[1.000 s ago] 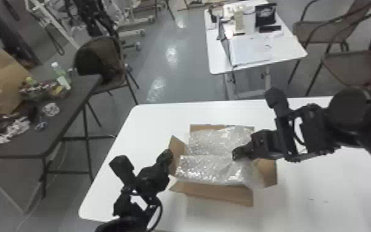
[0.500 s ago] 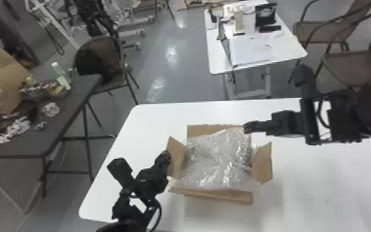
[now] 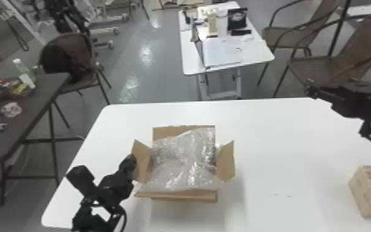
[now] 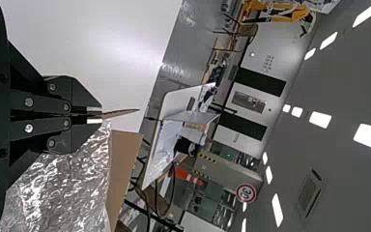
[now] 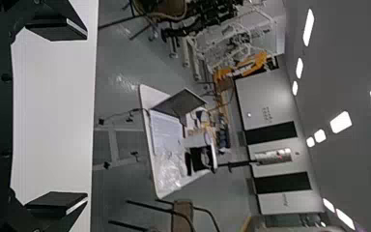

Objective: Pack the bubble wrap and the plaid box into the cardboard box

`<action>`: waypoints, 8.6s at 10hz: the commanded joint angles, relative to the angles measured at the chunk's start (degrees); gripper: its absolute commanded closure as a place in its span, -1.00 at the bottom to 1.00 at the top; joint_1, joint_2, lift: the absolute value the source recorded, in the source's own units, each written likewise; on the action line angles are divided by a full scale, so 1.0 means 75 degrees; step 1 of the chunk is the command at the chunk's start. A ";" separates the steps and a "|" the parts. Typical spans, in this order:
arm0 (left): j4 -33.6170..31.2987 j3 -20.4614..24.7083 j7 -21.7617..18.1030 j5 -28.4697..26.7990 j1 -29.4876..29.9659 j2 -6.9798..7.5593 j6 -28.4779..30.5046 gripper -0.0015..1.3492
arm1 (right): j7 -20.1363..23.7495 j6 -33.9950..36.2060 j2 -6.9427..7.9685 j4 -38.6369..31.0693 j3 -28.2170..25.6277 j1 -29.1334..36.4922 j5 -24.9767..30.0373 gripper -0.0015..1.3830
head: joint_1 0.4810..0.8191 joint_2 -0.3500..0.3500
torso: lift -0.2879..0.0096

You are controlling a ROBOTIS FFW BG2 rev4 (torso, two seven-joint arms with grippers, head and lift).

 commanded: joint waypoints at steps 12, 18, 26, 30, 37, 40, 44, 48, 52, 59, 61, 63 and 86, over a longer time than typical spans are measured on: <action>-0.0082 0.0191 -0.0117 0.0164 0.0241 -0.0020 -0.0145 0.67 | -0.1147 -0.4741 0.0293 0.1373 -0.0832 0.4076 0.0661 -0.83 | 0.27 0.27 | 0.82; -0.0082 0.0167 -0.0117 0.0141 0.0229 -0.0020 -0.0098 0.67 | -0.1053 -0.5538 0.0222 0.3236 -0.0984 0.3138 0.0579 -0.83 | 0.27 0.13 | 0.82; -0.0082 0.0179 -0.0141 0.0129 0.0217 -0.0020 -0.0098 0.67 | -0.0819 -0.5971 0.0105 0.4560 -0.0984 0.2341 0.0602 0.70 | 0.27 0.10 | 0.82; -0.0082 0.0179 -0.0164 0.0129 0.0217 -0.0020 -0.0098 0.67 | -0.0865 -0.5924 0.0210 0.4009 -0.0984 0.2576 0.0532 0.75 | 0.27 0.13 | 0.82; -0.0082 0.0132 -0.0164 0.0059 0.0171 -0.0020 -0.0074 0.67 | 0.1115 -0.2678 -0.0340 0.1595 0.0633 0.1357 -0.0933 0.75 | 0.27 0.50 | 0.82; -0.0082 0.0132 -0.0164 0.0000 0.0124 -0.0020 -0.0039 0.67 | 0.1924 -0.0522 -0.0727 0.1244 0.1371 0.0279 -0.1167 0.75 | 0.27 0.80 | 0.82; -0.0070 0.0097 -0.0164 -0.0082 0.0065 -0.0020 0.0019 0.67 | 0.4197 -0.0006 -0.0868 0.2615 0.2262 -0.0975 -0.1273 0.75 | 0.27 1.00 | 0.82; -0.0012 0.0026 -0.0164 -0.0152 -0.0040 -0.0020 0.0066 0.67 | 0.5955 -0.1108 -0.0633 0.4759 0.3457 -0.2088 -0.1050 0.75 | 0.27 1.00 | 0.82; 0.0024 -0.0009 -0.0164 -0.0187 -0.0087 -0.0020 0.0101 0.67 | 0.5990 -0.2338 -0.0106 0.7197 0.4102 -0.3143 -0.1695 0.75 | 0.27 1.00 | 0.82; 0.0082 -0.0056 -0.0164 -0.0117 -0.0076 -0.0020 0.0008 0.67 | 0.5978 -0.2725 -0.0047 0.7197 0.3481 -0.2885 -0.2011 -0.66 | 0.27 1.00 | 0.82; 0.0070 -0.0032 -0.0176 -0.0070 -0.0029 -0.0020 -0.0016 0.67 | 0.5369 -0.2889 -0.0129 0.5697 0.2086 -0.2077 -0.0804 -0.64 | 0.27 1.00 | 0.82; 0.0059 -0.0009 -0.0164 -0.0058 -0.0017 -0.0020 -0.0074 0.67 | 0.4068 -0.3791 -0.0188 0.4256 0.1090 -0.0858 -0.0441 -0.64 | 0.27 0.99 | 0.82; 0.3153 -0.3454 0.4840 0.4032 -0.0251 -0.0020 -0.7199 0.67 | 0.0728 -0.8163 0.0000 0.4256 0.0118 0.2658 -0.0886 -0.64 | 0.27 0.66 | 0.82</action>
